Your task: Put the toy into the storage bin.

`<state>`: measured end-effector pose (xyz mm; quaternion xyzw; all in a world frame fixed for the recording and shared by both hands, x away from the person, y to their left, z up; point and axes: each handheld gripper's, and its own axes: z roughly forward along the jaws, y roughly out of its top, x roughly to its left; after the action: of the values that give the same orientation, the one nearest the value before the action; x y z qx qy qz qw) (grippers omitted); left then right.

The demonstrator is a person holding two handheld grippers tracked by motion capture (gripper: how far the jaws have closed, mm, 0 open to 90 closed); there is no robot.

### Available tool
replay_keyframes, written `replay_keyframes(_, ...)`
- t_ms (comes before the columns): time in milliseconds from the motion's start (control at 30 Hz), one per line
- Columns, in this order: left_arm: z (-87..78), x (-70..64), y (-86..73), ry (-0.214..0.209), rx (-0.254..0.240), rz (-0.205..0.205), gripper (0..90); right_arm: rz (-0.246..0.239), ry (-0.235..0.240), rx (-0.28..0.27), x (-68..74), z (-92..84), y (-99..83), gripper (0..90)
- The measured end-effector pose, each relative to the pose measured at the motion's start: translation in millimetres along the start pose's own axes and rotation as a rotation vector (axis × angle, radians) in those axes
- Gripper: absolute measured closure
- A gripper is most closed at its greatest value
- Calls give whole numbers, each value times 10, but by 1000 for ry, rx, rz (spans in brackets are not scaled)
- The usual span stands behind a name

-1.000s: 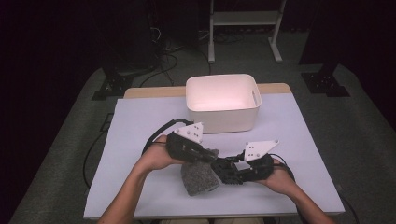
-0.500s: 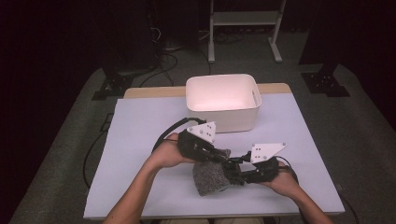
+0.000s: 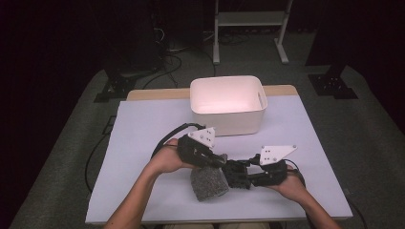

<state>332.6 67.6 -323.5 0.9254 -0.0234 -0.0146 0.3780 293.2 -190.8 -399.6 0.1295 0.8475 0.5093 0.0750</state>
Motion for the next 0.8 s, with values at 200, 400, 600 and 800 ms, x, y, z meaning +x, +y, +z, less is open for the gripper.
replay_keyframes(200, -68, -33, -5, 6, -2, 9, 834, -15, 13, 10, 10, 97, 55, 578)
replay_keyframes(400, -119, -49, 5, 13, 0, 11, 834, -25, 22, 6, 23, 173, 112, 581)
replay_keyframes(600, -100, -52, 158, 7, 8, 38, 834, -27, 22, 9, 20, 182, 117, 581)
replay_keyframes(800, -15, -75, 332, -22, 32, 71, 834, -28, 23, 1, 31, 202, 110, 581)
